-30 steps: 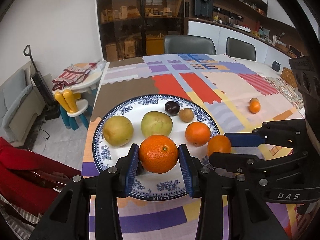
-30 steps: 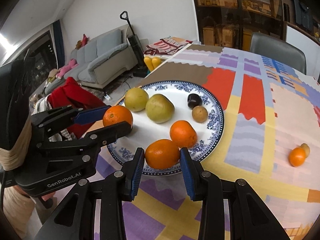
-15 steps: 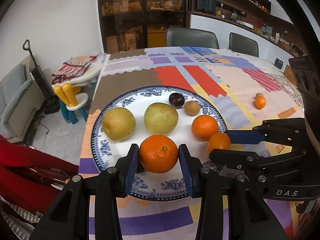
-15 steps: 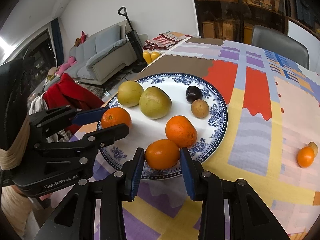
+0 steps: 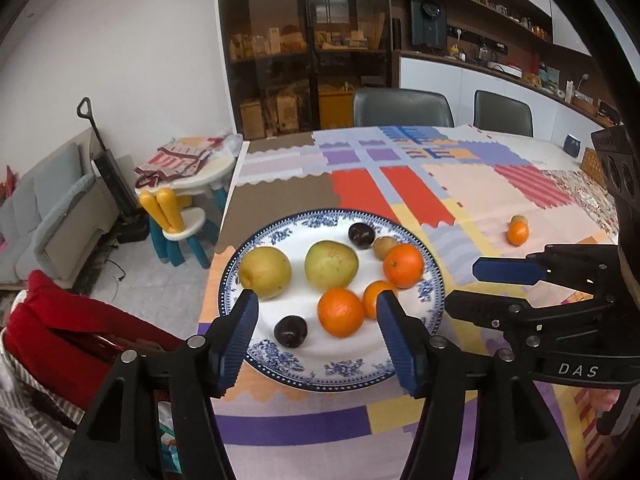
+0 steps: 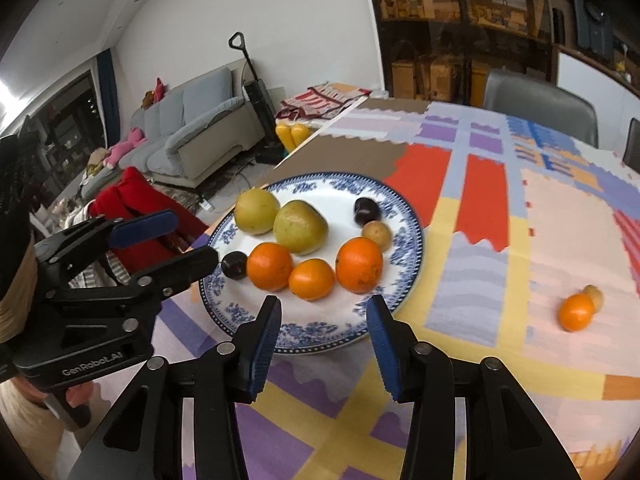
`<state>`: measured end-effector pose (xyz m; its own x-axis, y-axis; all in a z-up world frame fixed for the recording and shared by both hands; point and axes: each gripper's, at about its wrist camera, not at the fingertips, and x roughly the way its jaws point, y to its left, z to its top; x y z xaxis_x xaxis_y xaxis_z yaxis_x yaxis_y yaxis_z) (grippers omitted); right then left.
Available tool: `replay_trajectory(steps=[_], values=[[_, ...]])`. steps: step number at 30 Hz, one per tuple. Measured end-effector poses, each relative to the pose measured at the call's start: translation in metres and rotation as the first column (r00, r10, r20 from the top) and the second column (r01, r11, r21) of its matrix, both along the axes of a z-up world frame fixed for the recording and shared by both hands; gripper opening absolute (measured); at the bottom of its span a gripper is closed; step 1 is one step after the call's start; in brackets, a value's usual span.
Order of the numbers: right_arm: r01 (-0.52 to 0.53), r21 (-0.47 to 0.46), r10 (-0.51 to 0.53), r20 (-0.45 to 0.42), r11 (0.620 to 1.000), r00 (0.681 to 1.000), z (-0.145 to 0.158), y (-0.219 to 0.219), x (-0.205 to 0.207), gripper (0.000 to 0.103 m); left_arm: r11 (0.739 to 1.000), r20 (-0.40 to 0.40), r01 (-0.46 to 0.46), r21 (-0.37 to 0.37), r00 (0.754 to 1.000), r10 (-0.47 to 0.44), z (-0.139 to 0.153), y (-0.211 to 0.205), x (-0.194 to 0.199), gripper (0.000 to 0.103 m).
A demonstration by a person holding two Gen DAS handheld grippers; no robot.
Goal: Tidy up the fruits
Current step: 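Carry both oranges to the plate and release them onto it, then grasp the last orange with the left tool while the right tool grasps the potato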
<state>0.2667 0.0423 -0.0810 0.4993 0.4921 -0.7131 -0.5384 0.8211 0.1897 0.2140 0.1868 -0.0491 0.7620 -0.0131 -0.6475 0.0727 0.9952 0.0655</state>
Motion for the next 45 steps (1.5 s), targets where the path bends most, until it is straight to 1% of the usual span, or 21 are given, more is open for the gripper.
replay_trajectory(steps=[2,4,5,6,16,21,25,30,32,34,39,45], values=[[0.008,0.001,-0.008,0.011,1.000,1.000,0.005,-0.006,-0.003,0.046,1.000,0.012,-0.001,-0.002,1.000,0.001,0.004,-0.006,-0.005,0.065],[0.014,0.006,-0.015,0.020,1.000,1.000,0.011,-0.014,-0.008,0.049,1.000,0.022,0.001,0.000,1.000,-0.001,0.009,-0.013,-0.010,0.066],[0.021,0.006,-0.021,0.032,1.000,0.999,0.014,-0.019,-0.010,0.053,1.000,0.026,0.000,-0.002,1.000,0.000,0.010,-0.017,-0.012,0.067],[0.027,0.006,-0.027,0.042,1.000,0.999,0.017,-0.022,-0.011,0.053,1.000,0.031,0.000,-0.003,1.000,0.000,0.012,-0.020,-0.014,0.067],[0.132,-0.014,-0.128,0.166,0.991,0.978,0.047,-0.079,-0.024,0.053,1.000,0.073,0.011,-0.024,0.997,-0.009,0.029,-0.069,-0.028,0.068],[0.172,-0.005,-0.167,0.208,0.985,0.964,0.060,-0.113,-0.031,0.053,1.000,0.093,0.021,-0.022,0.995,-0.019,0.035,-0.099,-0.030,0.068],[0.190,-0.001,-0.184,0.238,0.982,0.954,0.067,-0.138,-0.035,0.053,0.999,0.122,0.040,-0.004,0.992,-0.039,0.039,-0.130,-0.029,0.071],[0.198,-0.004,-0.192,0.242,0.980,0.951,0.067,-0.173,-0.031,0.053,0.996,0.134,0.087,0.015,0.987,-0.088,0.040,-0.166,-0.024,0.071],[0.197,-0.010,-0.188,0.245,0.980,0.951,0.066,-0.186,-0.028,0.053,0.994,0.128,0.106,0.010,0.986,-0.106,0.039,-0.179,-0.017,0.071],[0.196,-0.016,-0.186,0.243,0.980,0.952,0.064,-0.196,-0.024,0.053,0.992,0.124,0.124,-0.010,0.985,-0.122,0.038,-0.191,-0.011,0.071],[0.194,-0.024,-0.184,0.226,0.981,0.957,0.057,-0.223,-0.011,0.053,0.987,0.095,0.155,-0.033,0.984,-0.151,0.027,-0.216,0.011,0.071],[0.187,-0.048,-0.173,0.206,0.981,0.963,0.038,-0.241,0.009,0.053,0.982,0.026,0.165,-0.092,0.986,-0.163,0.006,-0.232,0.043,0.071]])
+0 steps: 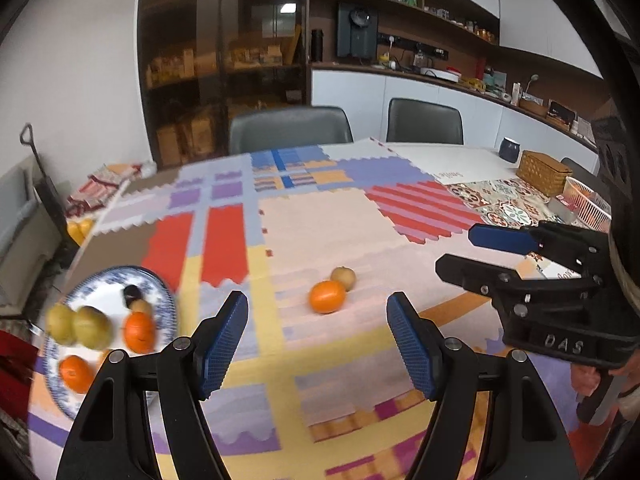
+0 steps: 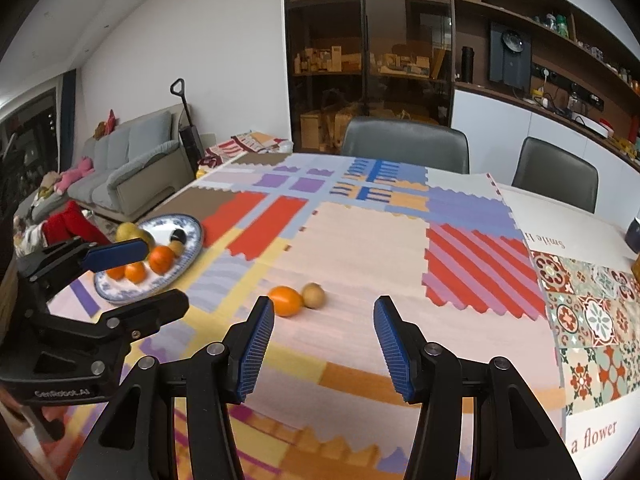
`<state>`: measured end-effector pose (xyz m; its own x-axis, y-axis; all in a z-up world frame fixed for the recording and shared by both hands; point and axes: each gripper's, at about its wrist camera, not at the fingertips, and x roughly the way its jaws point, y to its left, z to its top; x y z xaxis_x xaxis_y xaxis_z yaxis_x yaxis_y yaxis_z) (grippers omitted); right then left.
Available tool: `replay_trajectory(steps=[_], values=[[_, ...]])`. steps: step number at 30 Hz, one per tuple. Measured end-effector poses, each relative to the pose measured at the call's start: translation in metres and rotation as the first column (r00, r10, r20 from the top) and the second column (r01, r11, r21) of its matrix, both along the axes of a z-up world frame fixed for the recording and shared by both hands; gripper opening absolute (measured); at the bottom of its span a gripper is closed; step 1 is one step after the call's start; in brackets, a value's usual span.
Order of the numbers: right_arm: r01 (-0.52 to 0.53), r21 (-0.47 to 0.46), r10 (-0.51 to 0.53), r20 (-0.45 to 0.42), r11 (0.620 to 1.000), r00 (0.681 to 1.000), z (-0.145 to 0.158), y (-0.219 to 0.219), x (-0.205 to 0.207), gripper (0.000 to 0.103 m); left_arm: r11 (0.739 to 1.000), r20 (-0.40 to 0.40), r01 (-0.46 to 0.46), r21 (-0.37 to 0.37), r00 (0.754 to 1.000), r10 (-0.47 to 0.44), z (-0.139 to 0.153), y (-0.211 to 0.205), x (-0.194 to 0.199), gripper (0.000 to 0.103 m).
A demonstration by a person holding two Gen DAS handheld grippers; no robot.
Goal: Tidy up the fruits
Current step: 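Grasp the last orange with the left tool while the right tool grasps the potato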
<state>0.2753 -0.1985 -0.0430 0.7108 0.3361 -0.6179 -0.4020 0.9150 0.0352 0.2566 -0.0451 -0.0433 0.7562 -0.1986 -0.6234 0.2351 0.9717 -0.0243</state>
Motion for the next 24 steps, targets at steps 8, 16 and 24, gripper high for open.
replay_trajectory(steps=[8,16,24], values=[[-0.020,-0.010,0.019,-0.040,1.000,0.999,-0.026,-0.006,0.027,0.053,1.000,-0.093,-0.015,-0.011,0.996,0.014,-0.035,-0.012,0.040,0.071],[-0.021,-0.004,0.020,-0.085,1.000,0.996,-0.047,-0.007,0.050,0.053,0.999,-0.160,-0.025,-0.027,0.987,0.020,-0.061,-0.016,0.073,0.067],[-0.015,0.000,0.015,-0.109,1.000,0.994,-0.059,-0.005,0.060,0.053,0.999,-0.198,-0.019,-0.038,0.980,0.011,-0.075,-0.015,0.087,0.053]])
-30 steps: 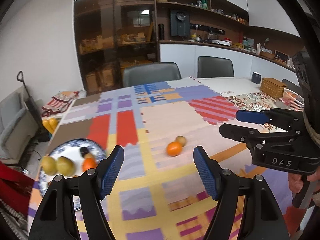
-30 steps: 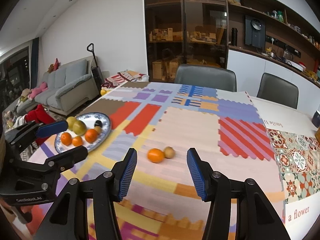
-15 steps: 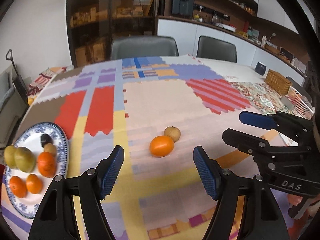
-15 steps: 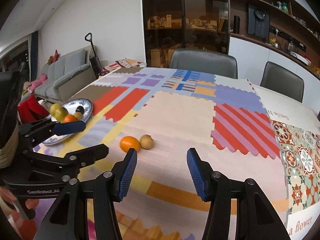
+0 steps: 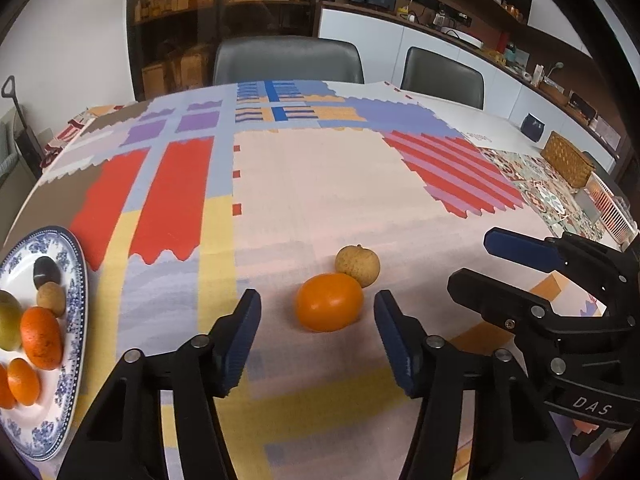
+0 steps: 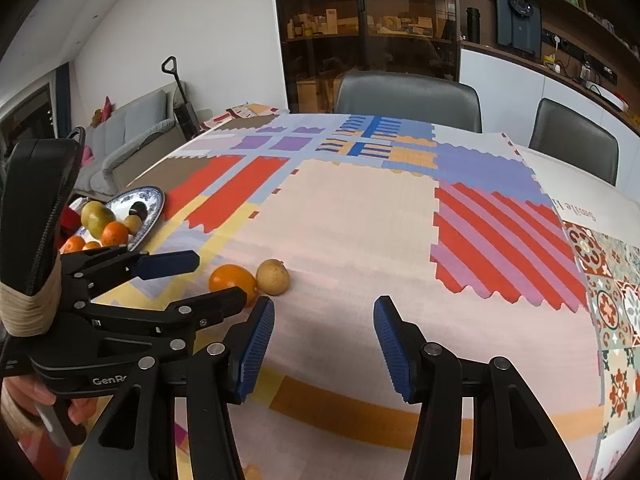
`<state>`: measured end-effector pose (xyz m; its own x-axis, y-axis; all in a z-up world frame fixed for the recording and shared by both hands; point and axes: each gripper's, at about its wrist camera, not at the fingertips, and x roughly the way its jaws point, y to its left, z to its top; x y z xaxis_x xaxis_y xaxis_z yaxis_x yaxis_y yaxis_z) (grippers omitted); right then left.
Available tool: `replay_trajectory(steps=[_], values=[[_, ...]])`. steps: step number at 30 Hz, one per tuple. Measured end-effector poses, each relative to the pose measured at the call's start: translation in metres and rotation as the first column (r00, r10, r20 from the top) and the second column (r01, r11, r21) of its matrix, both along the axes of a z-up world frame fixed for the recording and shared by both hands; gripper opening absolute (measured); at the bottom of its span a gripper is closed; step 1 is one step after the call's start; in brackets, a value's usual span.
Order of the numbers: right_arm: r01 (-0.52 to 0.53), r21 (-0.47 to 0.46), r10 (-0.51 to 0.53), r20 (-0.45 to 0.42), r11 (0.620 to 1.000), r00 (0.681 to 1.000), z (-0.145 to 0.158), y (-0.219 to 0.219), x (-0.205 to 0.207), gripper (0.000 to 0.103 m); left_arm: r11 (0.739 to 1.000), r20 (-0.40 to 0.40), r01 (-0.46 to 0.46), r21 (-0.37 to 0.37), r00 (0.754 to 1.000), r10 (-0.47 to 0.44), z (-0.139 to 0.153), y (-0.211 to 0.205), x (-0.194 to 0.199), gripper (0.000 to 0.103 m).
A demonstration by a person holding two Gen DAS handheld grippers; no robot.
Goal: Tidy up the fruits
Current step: 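Grasp the last orange with the left tool while the right tool grasps the potato, then carry the orange and potato to the plate and release both onto it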
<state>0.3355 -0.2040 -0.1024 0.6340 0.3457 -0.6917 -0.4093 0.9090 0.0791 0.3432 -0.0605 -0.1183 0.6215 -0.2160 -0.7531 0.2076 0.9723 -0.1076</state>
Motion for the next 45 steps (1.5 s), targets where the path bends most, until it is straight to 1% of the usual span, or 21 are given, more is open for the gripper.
replay_trajectory(steps=[2,4,7,12,20,23,25,26,27,34,45], values=[[0.001,-0.001,-0.001,-0.004,1.000,1.000,-0.002,0.000,0.001,0.053,1.000,-0.014,0.009,-0.019,1.000,-0.009,-0.003,0.002,0.002,0.042],[0.004,0.004,-0.004,-0.009,1.000,1.000,-0.003,0.001,0.003,0.053,0.999,-0.027,0.022,-0.044,0.999,-0.023,-0.003,0.003,0.003,0.036],[0.001,0.015,-0.001,-0.017,1.000,1.000,-0.004,0.004,0.005,0.053,1.000,-0.014,0.021,-0.023,1.000,-0.022,0.000,0.005,0.000,0.036],[-0.018,0.023,0.018,-0.021,1.000,1.000,-0.006,0.015,0.010,0.053,0.999,-0.001,-0.021,0.025,1.000,0.021,0.007,0.019,-0.004,0.036],[-0.052,0.008,0.053,-0.042,0.999,0.998,-0.016,0.041,0.025,0.052,0.997,-0.002,-0.053,0.051,0.999,0.054,0.008,0.037,-0.003,0.036],[-0.056,-0.004,0.056,-0.059,0.998,0.997,-0.022,0.048,0.031,0.037,0.997,0.000,-0.048,0.057,0.999,0.048,0.008,0.037,-0.004,0.036],[-0.057,-0.021,0.055,-0.075,0.998,0.996,-0.028,0.052,0.037,0.036,0.997,0.003,-0.046,0.057,0.999,0.046,0.008,0.037,-0.005,0.036],[-0.057,-0.024,0.055,-0.089,0.998,0.995,-0.030,0.054,0.039,0.033,0.997,0.005,-0.046,0.056,0.999,0.046,0.009,0.037,-0.005,0.036],[-0.065,-0.004,0.064,-0.107,0.998,0.992,-0.031,0.053,0.042,0.028,0.998,0.005,-0.044,0.055,0.999,0.044,0.009,0.037,-0.005,0.036],[-0.056,0.003,0.056,-0.089,0.998,0.994,-0.025,0.052,0.035,0.027,0.998,0.021,-0.041,0.046,0.999,0.040,0.015,0.038,-0.010,0.036],[-0.057,0.026,0.058,-0.047,0.998,0.997,0.002,0.053,0.013,0.027,0.999,0.057,-0.047,0.024,0.997,0.045,0.033,0.045,-0.028,0.036]])
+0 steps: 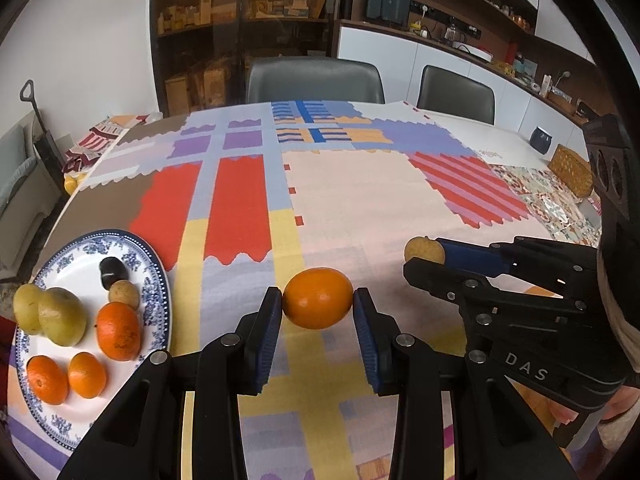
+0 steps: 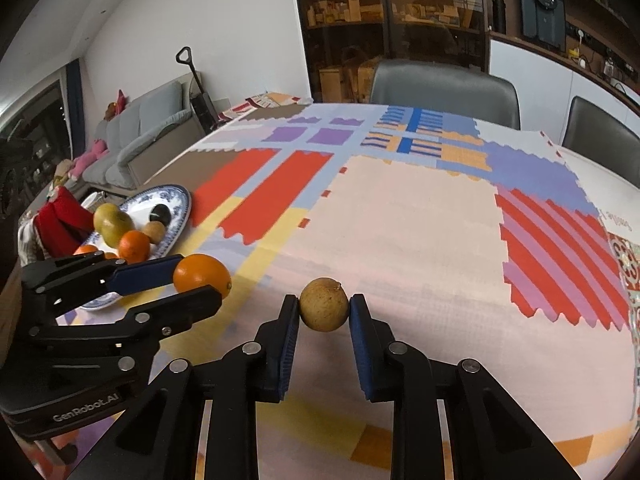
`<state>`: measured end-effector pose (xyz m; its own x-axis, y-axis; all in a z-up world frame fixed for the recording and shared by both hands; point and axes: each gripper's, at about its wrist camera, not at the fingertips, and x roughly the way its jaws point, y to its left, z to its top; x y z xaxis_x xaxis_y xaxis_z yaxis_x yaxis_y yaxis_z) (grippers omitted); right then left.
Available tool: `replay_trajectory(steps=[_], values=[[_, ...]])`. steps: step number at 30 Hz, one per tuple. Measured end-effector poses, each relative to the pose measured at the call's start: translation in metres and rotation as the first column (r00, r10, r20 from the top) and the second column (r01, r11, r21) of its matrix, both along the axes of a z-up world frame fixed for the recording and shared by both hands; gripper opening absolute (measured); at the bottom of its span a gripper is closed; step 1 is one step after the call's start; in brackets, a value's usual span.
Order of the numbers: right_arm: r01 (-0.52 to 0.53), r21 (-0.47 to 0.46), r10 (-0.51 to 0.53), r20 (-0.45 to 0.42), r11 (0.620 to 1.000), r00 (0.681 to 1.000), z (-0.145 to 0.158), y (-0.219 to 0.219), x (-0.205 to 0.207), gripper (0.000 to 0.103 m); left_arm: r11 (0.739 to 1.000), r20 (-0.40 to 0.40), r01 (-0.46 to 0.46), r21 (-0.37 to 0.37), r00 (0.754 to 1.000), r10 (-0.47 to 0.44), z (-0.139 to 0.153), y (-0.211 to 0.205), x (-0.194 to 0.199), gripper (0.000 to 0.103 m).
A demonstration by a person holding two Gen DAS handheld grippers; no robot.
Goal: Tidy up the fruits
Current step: 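Carry the orange and potato to the plate and release both onto it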
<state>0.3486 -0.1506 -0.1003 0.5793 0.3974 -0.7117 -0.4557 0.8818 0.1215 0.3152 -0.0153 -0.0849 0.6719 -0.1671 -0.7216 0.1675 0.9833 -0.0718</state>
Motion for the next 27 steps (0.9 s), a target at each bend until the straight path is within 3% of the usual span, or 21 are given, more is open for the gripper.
replay_trajectory(steps=[14,27], values=[[-0.036,0.028,0.035,0.053,0.999,0.998,0.037,0.021,-0.044,0.027,1.000,0.110,-0.030,0.005,0.993,0.029,0.039,0.024,-0.049,0.036],[-0.056,0.076,0.051,0.071,0.996,0.996,0.056,0.064,-0.080,0.027,0.992,0.170,-0.127,-0.012,0.977,0.127,0.058,0.078,-0.097,0.036]])
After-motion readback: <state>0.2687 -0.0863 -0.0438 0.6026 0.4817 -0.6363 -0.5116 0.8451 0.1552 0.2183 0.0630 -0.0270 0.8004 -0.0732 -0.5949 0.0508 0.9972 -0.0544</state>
